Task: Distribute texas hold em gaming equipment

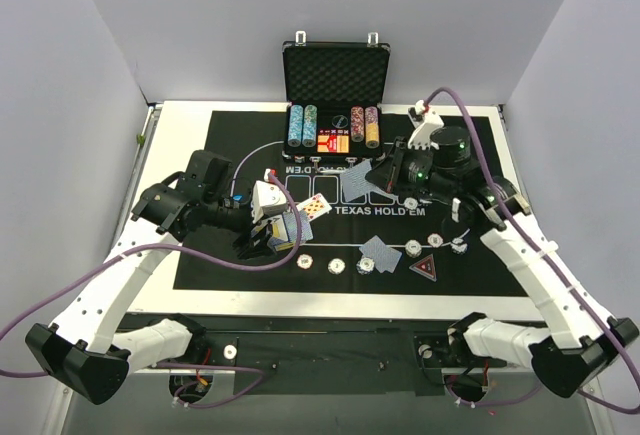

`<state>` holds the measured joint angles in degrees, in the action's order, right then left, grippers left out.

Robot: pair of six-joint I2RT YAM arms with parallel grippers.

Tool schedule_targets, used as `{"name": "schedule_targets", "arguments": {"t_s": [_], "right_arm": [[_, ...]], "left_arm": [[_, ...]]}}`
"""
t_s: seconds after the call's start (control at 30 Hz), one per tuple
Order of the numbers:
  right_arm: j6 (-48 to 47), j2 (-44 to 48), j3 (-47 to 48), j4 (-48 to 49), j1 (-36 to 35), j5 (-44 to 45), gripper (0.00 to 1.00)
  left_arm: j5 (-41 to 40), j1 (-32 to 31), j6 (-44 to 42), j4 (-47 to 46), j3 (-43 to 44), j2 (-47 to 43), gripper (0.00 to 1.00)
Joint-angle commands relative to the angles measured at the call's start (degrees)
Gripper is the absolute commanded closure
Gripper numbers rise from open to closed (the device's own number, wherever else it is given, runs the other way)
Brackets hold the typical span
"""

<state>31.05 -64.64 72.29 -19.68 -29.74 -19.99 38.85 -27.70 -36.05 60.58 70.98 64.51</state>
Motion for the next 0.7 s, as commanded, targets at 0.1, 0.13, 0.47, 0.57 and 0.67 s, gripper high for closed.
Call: {"name": "schedule_targets", "arguments": {"t_s": [0.1, 0.13, 0.47, 0.57, 0.67], "right_arm": [[-11.35, -16.46, 5.13, -7.3, -5.75, 23.71, 1.0], [-13.1, -21.01, 7.66, -8.61, -6.64, 26.46, 1.0], [-22.52, -45.21, 28.77, -15.73, -16.57, 51.52, 1.0], [-25.06, -51.52, 32.63, -17.14, -18.42, 55.49, 1.0], [-26.39, -55.85, 34.49, -18.55, -20.7, 57.51, 1.0]], "left_arm": [[2.54, 0.11, 0.98, -2.31, 2.5, -1.84, 0.94], [2.55, 0.11, 0.98, -2.31, 2.58, -1.93, 0.94], [2.63, 0.11, 1.07, -1.87, 2.41, -2.9, 0.94], [2.28, 0.11, 0.72, -1.43, 2.67, -2.9, 0.94], [2.28, 0.11, 0.46, -0.81, 2.85, -2.9, 0.94]]}}
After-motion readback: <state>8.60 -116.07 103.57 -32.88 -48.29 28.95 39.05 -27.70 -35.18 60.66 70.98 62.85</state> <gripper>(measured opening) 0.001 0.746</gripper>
